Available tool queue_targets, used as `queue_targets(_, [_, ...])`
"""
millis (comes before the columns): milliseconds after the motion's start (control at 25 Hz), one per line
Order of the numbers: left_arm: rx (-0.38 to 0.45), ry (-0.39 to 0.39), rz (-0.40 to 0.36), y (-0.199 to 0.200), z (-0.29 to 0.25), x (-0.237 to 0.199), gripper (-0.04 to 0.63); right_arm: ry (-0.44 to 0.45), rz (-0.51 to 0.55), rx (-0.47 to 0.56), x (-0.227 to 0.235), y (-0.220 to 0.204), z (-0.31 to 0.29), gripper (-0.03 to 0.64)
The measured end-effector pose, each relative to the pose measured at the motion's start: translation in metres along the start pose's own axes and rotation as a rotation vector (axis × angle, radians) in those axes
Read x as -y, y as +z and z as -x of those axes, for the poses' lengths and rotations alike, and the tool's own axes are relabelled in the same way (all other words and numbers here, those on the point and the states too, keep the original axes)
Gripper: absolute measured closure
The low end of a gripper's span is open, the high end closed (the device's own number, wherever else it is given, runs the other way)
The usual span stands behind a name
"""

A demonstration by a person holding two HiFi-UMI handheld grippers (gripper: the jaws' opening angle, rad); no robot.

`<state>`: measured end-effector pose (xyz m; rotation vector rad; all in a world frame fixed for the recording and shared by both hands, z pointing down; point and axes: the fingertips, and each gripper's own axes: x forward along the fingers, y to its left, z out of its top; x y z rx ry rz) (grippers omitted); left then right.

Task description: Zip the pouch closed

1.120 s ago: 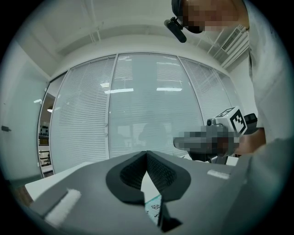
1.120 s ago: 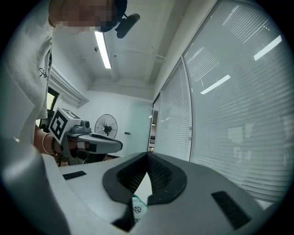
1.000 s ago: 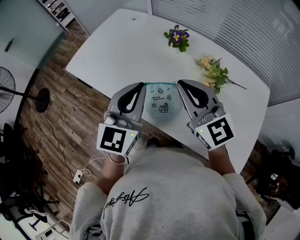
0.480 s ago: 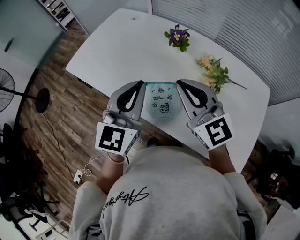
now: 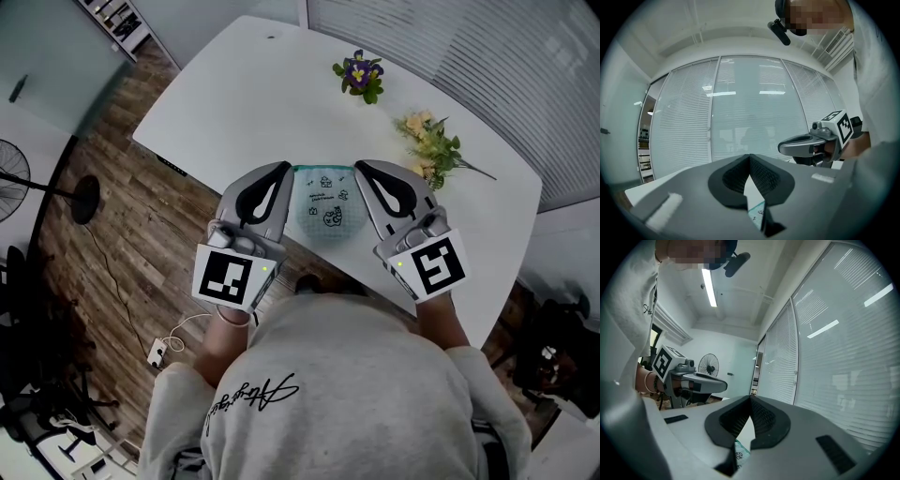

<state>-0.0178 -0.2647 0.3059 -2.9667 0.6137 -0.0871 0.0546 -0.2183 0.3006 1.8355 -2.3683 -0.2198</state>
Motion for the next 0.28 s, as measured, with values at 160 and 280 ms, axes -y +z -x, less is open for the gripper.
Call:
queue_targets(160, [0.01, -0.006, 0.001, 0.0021, -0.0006, 0.0009, 0.594, 0.002, 0.0, -0.007, 0.0, -0.0012, 0.0012, 0.615])
queue_targets(280, [0.025, -0.013, -0.002, 0.0036, -0.0012, 0.0027, 0.594, 0.004, -0.009, -0.005, 0.0005, -0.0021, 0.0025, 0.615])
